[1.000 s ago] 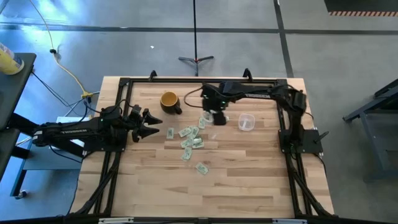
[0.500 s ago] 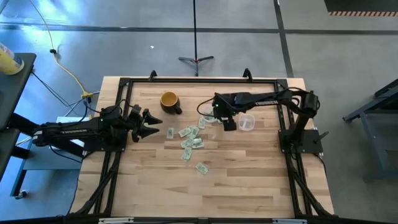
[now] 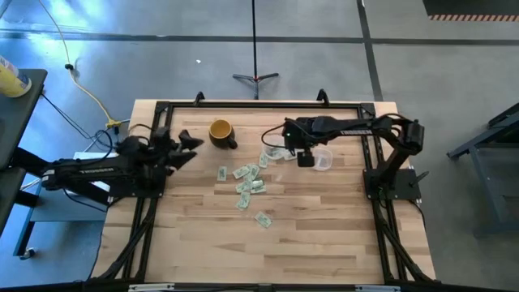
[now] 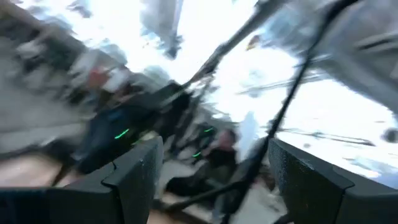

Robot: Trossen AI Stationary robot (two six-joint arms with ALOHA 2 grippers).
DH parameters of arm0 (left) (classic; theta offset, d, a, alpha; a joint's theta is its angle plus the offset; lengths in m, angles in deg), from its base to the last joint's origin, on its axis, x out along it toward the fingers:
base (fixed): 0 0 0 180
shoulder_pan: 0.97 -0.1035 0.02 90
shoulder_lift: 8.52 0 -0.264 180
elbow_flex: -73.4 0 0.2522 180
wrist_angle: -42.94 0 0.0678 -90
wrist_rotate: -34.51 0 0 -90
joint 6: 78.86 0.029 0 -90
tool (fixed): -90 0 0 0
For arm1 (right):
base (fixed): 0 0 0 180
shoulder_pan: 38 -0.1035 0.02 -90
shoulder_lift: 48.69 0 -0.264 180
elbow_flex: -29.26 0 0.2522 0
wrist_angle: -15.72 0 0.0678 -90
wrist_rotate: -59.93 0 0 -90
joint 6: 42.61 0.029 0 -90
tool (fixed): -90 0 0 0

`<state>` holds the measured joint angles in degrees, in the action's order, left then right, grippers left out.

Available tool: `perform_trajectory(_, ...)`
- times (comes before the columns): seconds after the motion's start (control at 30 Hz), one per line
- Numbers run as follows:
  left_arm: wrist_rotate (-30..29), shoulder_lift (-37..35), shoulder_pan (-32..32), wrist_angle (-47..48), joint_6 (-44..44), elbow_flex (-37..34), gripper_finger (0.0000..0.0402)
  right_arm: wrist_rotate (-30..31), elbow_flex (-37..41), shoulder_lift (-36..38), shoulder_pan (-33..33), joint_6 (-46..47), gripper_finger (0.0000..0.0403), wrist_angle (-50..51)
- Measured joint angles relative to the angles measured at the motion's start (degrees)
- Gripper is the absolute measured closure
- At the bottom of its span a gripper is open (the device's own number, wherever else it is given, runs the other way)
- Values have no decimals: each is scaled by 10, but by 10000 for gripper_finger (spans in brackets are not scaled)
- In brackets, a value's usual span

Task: Pick and place items into bin
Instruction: Put the light green stevia packet into the left transparent bin

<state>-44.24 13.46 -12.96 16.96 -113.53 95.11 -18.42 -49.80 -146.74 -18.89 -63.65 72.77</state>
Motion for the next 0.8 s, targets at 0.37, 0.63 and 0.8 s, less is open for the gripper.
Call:
perform_trajectory(0.37, -17, 145, 0, 71, -162, 140, 76, 48, 0, 0, 8, -4, 125, 54)
perform_trajectory(0.63, 46, 263, 1, 442, -120, 245, 96, 43, 0, 5, 8, 16, 125, 77)
perform_trajectory(0.8, -111, 338, 82, 636, 58, 298, 140, 45, 4, 42, 8, 17, 125, 39)
